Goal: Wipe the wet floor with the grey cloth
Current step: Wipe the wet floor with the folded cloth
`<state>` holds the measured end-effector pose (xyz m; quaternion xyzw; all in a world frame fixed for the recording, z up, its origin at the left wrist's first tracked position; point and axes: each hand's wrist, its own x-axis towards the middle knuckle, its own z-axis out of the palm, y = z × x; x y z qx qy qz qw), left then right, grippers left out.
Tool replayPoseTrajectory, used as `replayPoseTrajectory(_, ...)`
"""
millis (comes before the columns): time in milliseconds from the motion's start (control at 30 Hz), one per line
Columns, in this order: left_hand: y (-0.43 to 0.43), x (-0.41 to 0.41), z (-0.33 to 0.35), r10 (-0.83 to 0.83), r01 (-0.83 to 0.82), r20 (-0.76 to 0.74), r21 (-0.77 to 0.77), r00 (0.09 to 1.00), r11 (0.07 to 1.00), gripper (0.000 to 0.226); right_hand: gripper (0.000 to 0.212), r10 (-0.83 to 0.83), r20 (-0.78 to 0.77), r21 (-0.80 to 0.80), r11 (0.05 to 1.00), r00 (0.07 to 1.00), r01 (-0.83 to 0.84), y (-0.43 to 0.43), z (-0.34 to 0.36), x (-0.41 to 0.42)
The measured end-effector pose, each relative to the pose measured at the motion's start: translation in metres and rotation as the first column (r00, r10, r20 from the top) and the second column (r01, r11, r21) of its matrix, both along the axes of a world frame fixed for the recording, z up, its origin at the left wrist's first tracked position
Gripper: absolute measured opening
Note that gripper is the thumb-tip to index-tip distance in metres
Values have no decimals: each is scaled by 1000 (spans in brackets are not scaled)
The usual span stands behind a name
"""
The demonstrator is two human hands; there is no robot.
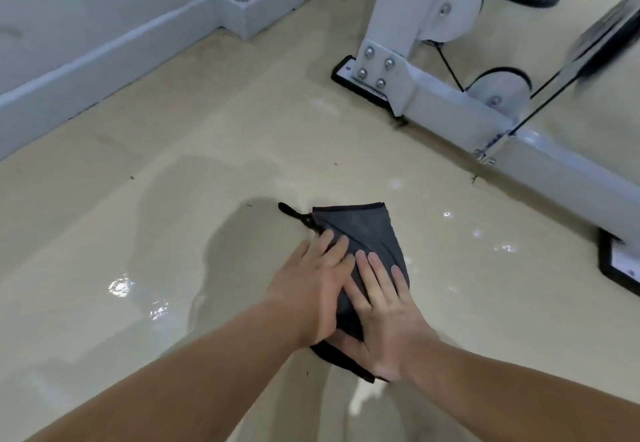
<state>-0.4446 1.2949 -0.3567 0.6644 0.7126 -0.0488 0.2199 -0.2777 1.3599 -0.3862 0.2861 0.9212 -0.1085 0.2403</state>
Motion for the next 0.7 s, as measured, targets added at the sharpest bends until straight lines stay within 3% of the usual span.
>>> replayPoseTrajectory(100, 1, 29, -12, -43, 52, 84, -108, 996, 993, 88, 114, -42, 112, -22, 999, 993, 44, 0, 14, 20)
replayPoseTrajectory(200, -3, 35, -19, -4, 9, 55, -88, 998, 996, 82, 117, -92, 153, -36, 995, 984, 98, 3, 22, 32)
replayPoseTrajectory(333, -4, 36, -18, -5, 6, 13, -76, 1000, 997, 73, 102, -271, 243, -76, 952, 931, 297, 3, 40, 47)
replayPoseTrajectory(467, -1, 41, -13, 32, -29, 32, -64, 999, 998, 79, 85, -191, 338, -113, 964, 921, 241, 14, 73, 48)
replayPoseTrajectory(600, -11, 39, -15, 2, -1, 13, -32, 1000, 1000, 87, 63, -222, 226, -105, 962, 948, 251, 34, 83, 34)
replayPoseTrajectory(700, -16, 58, -14, -35, 20, -103, -144, 994, 989, 86, 59, -219, 185, -65, 970, 958, 235, 46, 80, 32)
